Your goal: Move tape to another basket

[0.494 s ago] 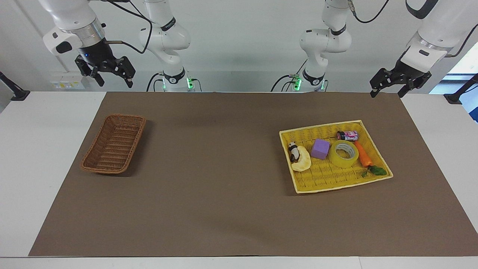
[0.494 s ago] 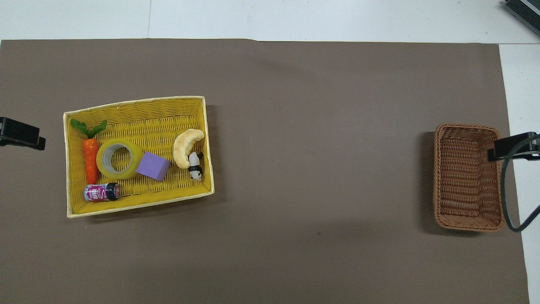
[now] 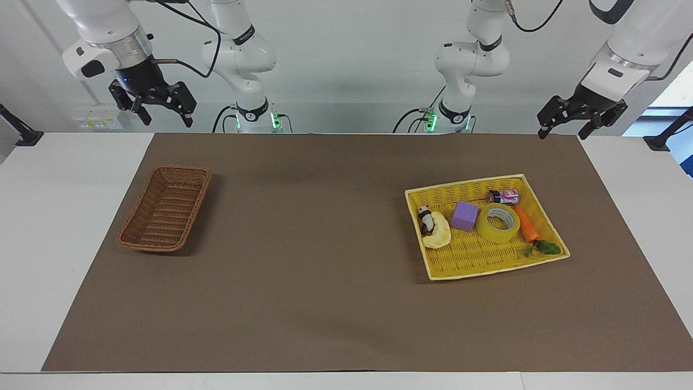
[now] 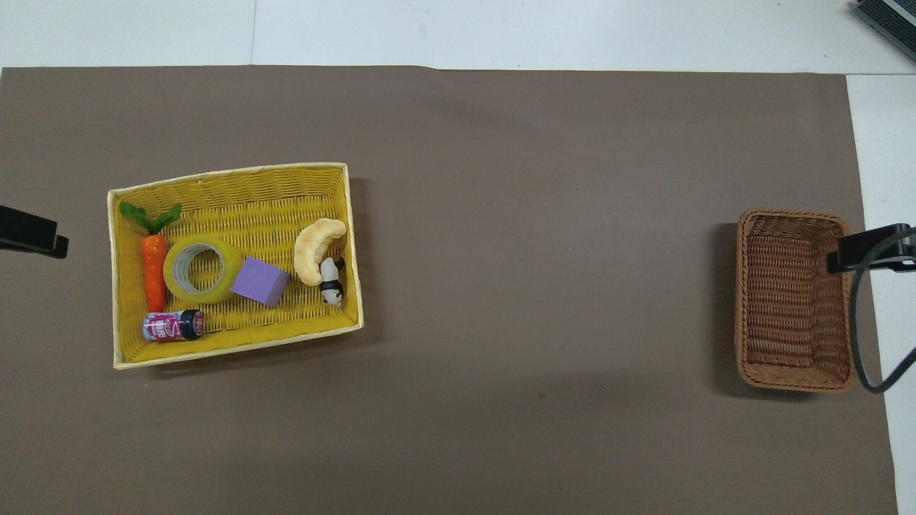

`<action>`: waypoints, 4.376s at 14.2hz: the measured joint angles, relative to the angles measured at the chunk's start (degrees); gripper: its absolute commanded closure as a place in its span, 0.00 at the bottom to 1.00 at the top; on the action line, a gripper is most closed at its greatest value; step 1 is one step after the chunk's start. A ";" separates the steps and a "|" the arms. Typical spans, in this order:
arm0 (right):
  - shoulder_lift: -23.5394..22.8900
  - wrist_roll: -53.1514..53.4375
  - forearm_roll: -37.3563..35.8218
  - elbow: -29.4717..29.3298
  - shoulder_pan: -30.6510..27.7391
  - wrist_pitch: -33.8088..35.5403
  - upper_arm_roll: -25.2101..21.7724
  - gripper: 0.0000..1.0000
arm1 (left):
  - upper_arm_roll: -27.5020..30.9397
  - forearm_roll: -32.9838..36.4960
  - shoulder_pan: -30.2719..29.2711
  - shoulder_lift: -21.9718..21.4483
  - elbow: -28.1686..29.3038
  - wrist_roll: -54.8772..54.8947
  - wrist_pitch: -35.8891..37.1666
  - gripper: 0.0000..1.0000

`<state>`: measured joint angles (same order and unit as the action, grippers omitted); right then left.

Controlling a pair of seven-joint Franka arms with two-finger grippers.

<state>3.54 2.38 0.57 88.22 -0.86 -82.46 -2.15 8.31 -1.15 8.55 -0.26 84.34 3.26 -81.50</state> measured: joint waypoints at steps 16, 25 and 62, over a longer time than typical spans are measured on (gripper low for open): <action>0.00 0.00 0.00 0.00 0.00 0.00 0.00 0.00 | -0.07 0.00 0.02 -0.04 0.13 0.19 0.06 0.00; 0.00 0.00 0.00 0.00 0.00 0.00 0.00 0.00 | -0.05 0.00 0.02 -1.21 1.98 0.25 0.08 0.00; 0.00 0.00 0.00 0.00 0.00 0.00 0.00 0.00 | 0.19 -0.05 -2.24 11.49 30.60 4.62 -42.08 0.00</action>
<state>3.54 2.37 0.57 88.22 -0.86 -82.46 -2.15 8.49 -1.21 6.31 11.23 114.94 7.88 -123.58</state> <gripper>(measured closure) 0.000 0.000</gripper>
